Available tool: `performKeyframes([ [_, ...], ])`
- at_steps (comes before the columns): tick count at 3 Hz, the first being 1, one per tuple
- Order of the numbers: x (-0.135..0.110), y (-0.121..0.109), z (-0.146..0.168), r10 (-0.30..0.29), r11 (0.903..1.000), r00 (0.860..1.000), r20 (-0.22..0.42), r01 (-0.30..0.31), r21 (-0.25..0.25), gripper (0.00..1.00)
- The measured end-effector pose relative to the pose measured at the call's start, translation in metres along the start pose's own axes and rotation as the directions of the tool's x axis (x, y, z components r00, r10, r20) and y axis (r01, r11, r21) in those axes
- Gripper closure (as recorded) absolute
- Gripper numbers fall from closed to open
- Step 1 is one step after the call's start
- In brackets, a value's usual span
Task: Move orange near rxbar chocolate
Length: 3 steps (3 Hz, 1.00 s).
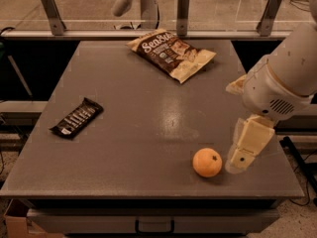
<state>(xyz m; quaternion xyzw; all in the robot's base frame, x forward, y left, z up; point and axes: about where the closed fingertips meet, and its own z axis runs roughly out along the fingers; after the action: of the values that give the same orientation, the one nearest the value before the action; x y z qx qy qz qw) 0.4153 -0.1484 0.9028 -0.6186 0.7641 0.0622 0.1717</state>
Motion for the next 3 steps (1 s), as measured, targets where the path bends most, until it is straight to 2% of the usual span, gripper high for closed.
performKeyframes([
  [1,-0.014,0.017,0.028,0.000,0.9994,0.999,0.053,0.001,-0.034,0.00],
  [2,-0.018,0.026,0.053,0.019,0.9986,0.997,0.077,-0.015,-0.052,0.00],
  [3,-0.015,0.030,0.069,0.054,0.9971,0.995,0.082,-0.050,-0.058,0.17],
])
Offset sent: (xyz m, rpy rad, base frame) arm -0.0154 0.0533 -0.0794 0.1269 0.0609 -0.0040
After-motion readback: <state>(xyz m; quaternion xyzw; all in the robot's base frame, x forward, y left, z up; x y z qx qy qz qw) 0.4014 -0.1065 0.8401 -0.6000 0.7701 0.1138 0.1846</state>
